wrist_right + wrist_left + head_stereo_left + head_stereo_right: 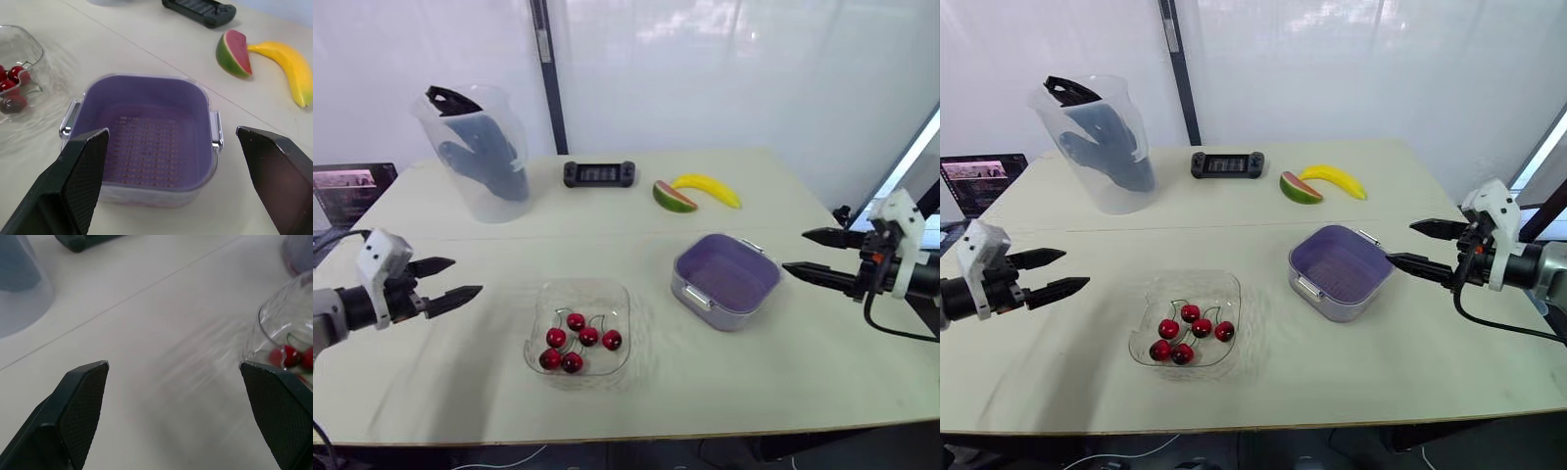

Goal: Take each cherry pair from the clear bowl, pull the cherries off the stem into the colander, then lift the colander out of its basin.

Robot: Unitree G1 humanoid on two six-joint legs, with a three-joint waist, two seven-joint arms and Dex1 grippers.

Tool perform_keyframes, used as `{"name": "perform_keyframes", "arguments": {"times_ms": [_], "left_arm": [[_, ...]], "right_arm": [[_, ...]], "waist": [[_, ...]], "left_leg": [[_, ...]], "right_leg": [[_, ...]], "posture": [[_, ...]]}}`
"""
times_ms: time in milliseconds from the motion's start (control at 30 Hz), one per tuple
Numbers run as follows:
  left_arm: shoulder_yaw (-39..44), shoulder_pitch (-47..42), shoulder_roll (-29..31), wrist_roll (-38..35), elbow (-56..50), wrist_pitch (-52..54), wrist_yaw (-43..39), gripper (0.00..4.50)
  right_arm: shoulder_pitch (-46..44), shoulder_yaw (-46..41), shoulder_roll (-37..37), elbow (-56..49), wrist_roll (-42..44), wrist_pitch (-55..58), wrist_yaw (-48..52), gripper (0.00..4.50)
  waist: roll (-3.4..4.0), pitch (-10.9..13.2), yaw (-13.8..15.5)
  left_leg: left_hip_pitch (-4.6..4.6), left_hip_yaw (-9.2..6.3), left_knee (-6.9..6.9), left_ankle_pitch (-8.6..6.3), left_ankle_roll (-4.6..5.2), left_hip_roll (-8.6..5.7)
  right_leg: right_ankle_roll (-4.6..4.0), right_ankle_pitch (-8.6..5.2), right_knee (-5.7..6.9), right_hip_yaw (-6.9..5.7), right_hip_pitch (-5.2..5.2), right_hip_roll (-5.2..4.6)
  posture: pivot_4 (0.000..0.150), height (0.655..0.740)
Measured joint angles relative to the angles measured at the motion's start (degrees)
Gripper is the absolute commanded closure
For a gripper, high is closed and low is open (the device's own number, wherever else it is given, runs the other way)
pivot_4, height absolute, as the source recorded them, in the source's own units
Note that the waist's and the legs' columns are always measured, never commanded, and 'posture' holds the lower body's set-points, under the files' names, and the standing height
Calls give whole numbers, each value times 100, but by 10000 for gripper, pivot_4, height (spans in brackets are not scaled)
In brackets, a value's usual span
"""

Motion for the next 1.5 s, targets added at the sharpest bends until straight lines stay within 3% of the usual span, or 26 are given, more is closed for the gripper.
{"name": "perform_keyframes", "arguments": {"times_ms": [533, 767, 833, 1000, 1100, 1233, 1333, 1500], "left_arm": [[-55, -311, 32, -185, 67, 389, -308, 0], [-305, -483, 314, -153, -219, 422, -722, 0], [-291, -323, 302, -298, -555, 438, -923, 0], [89, -31, -22, -1344, -1654, 833, -1055, 0], [160, 379, -19, -1274, -1833, 823, -984, 0], [215, 701, -43, -1182, -1865, 799, -910, 0], [307, 994, -41, -1071, -1850, 622, -944, 0], [470, 1304, -146, -986, -1880, 442, -933, 0]], "right_arm": [[289, -297, -6, -44, 27, -95, 19, 547], [197, -41, -157, -938, 362, 1139, -629, 547], [119, -12, -166, -1285, 863, 1591, -561, 547], [-911, 688, -539, -2739, 1373, 2243, -1065, 547], [-1803, 1631, -523, -2867, 1593, 2824, -1093, 547], [-3290, 3148, 221, -2930, 1653, 3676, -1295, 547], [-4123, 4116, 763, -2818, 1198, 4079, -1687, 547], [-4899, 4718, 1979, -2339, 865, 4609, -2092, 547]], "waist": [[0, 0, -10], [0, 0, -10], [2, 1, -21], [3, 4, -13], [5, 4, -25], [0, 7, -25], [-2, 6, -18], [-8, 3, -22]], "left_leg": [[5, 1, 1, 0, 0, 2], [5, 0, -2, 0, 0, 2], [3, 4, -7, 0, 0, 3], [4, -3, -4, 0, -1, 9], [16, 7, -4, 0, -1, 5], [12, -1, -10, 0, -1, 11], [-1, -1, -12, 1, -1, 8], [-51, -3, -5, 5, -9, 5]], "right_leg": [[0, 0, 2, 1, 3, 4], [0, 0, 2, 2, 1, 3], [0, 0, 1, 6, -2, 3], [-1, 0, -1, 5, 1, 2], [-1, 0, -3, 13, 6, -1], [-4, 1, -2, 10, -6, -2], [-4, 1, -3, 7, -19, -9], [-6, 3, 11, 3, -71, -14]], "posture": [[1500, 7400], [1500, 7400], [1500, 7400], [1500, 7400], [1500, 7400], [1500, 7400], [1500, 7400], [1500, 7400]]}}
